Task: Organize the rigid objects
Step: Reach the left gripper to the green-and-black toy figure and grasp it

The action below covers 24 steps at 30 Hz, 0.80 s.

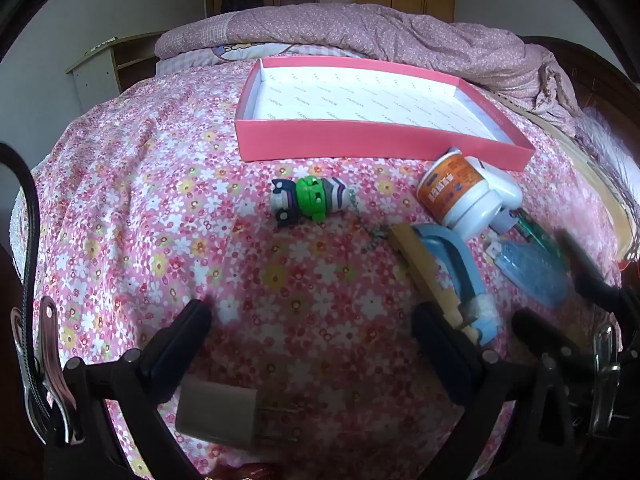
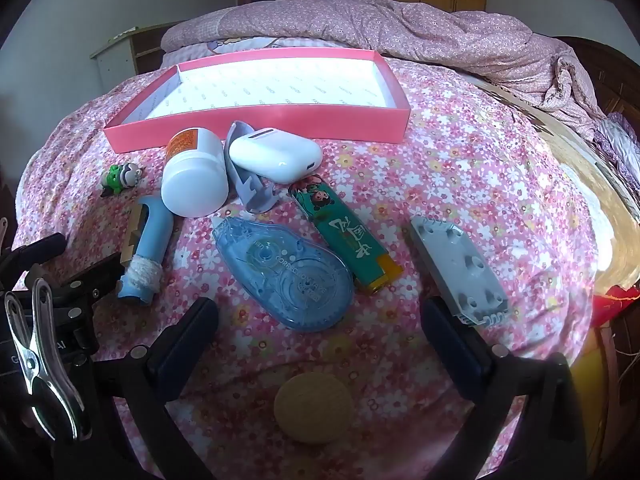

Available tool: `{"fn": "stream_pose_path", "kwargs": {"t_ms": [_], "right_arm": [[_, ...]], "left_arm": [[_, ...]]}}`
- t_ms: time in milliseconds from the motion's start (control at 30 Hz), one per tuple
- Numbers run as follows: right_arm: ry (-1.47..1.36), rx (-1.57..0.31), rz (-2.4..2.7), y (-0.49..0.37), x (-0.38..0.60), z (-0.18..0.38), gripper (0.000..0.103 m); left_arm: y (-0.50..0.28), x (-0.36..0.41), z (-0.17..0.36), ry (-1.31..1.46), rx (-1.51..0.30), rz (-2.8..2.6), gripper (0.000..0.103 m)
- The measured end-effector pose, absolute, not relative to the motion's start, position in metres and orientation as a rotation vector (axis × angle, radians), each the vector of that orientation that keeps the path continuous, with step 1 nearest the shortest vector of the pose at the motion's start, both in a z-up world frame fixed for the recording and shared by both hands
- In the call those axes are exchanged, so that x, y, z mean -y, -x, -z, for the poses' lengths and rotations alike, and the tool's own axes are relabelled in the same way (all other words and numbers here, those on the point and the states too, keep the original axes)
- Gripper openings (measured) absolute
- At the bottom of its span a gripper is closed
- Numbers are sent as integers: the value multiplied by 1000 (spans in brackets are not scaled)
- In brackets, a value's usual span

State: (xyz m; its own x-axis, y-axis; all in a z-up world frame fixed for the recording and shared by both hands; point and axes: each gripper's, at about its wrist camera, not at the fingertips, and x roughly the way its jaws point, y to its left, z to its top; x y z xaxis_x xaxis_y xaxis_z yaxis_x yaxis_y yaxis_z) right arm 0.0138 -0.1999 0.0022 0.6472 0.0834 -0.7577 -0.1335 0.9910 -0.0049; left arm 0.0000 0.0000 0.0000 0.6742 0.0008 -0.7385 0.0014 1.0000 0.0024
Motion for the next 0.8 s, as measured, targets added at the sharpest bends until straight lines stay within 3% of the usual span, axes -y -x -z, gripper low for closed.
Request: {"fn": "stream_pose_path", "kwargs": {"t_ms": [467,800], "right_arm": [[65,-860,-123,-14,200,-2,103],[52,-858,-132,-14,204,-1,103]], "left_arm": [[1,0,0,-23,-846,25,102],[16,-20,-18,-40,-784,61,97]]}}
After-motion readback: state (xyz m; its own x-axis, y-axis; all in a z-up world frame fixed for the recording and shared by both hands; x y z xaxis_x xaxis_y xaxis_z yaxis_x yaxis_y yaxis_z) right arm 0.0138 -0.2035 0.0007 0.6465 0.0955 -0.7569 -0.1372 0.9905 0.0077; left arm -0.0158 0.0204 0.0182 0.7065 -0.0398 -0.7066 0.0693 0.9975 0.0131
